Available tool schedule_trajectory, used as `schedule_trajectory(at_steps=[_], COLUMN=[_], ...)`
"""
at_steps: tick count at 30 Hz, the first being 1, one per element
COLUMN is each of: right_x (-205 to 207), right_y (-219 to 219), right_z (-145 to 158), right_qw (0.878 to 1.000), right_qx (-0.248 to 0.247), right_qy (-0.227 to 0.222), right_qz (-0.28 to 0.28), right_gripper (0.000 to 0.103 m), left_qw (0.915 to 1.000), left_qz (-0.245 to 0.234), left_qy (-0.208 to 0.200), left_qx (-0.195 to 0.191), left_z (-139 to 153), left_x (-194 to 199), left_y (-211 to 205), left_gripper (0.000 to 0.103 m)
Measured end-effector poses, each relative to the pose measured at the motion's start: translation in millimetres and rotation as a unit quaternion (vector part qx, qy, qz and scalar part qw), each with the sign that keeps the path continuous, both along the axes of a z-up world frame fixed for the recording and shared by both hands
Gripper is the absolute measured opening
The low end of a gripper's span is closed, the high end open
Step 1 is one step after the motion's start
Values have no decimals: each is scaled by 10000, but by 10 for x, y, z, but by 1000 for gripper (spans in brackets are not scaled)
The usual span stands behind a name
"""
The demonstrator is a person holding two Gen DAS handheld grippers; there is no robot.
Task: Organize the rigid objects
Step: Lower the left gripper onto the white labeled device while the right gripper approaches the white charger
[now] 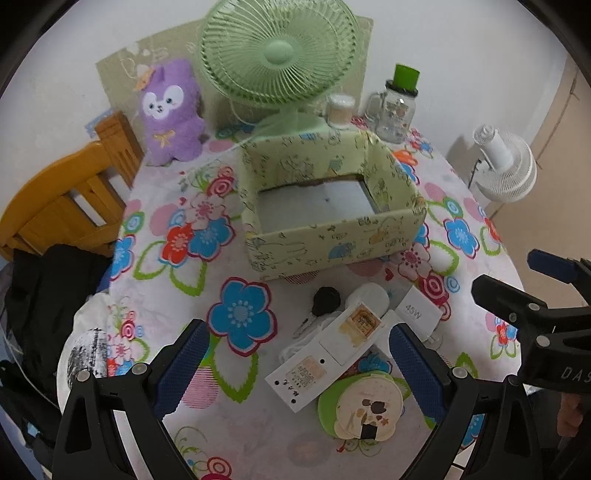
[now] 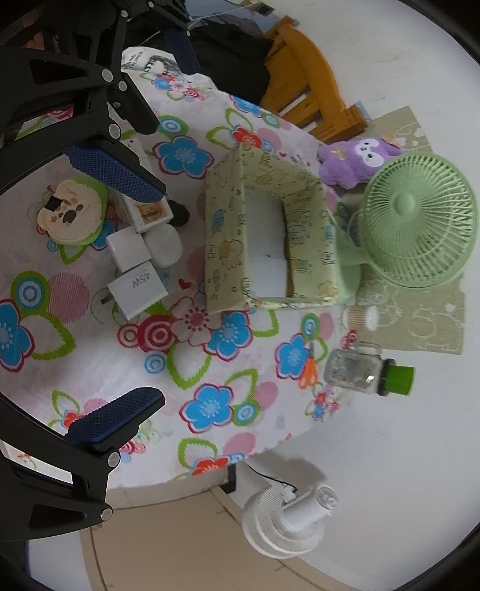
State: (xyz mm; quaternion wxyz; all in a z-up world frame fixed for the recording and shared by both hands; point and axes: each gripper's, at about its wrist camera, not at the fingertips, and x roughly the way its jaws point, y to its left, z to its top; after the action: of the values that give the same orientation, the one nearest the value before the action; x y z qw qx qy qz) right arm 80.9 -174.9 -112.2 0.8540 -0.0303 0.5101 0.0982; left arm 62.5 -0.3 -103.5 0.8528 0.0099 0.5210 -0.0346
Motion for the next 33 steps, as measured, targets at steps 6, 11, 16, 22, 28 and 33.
schedule_trajectory(at_steps=[6, 11, 16, 22, 28, 33], right_x=[63, 106, 138, 174, 196, 224], right_y=[18, -3, -31, -54, -82, -92], right_z=[-236, -423, -599, -799, -933, -1019], right_qw=[9998, 9994, 9987, 9975, 9965, 9957], right_qx=[-119, -159, -184, -223, -237, -262], right_qy=[175, 310, 476, 664, 805, 886], right_qz=[58, 49, 16, 3, -11, 4], right_gripper=[101, 101, 100, 100, 99, 98], left_qw=[9995, 9986, 9976, 9961, 9947, 9929], left_qz=[-252, -429, -530, -579, -655, -740], left_qy=[123, 243, 393, 633, 787, 933], left_qx=[148, 209, 228, 199, 73, -7], left_z=[-201, -371, -538, -753, -861, -926], left_x=[77, 135, 177, 211, 230, 242], left_y=[-81, -145, -195, -219, -241, -281], left_gripper=[99, 99, 99, 96, 92, 81])
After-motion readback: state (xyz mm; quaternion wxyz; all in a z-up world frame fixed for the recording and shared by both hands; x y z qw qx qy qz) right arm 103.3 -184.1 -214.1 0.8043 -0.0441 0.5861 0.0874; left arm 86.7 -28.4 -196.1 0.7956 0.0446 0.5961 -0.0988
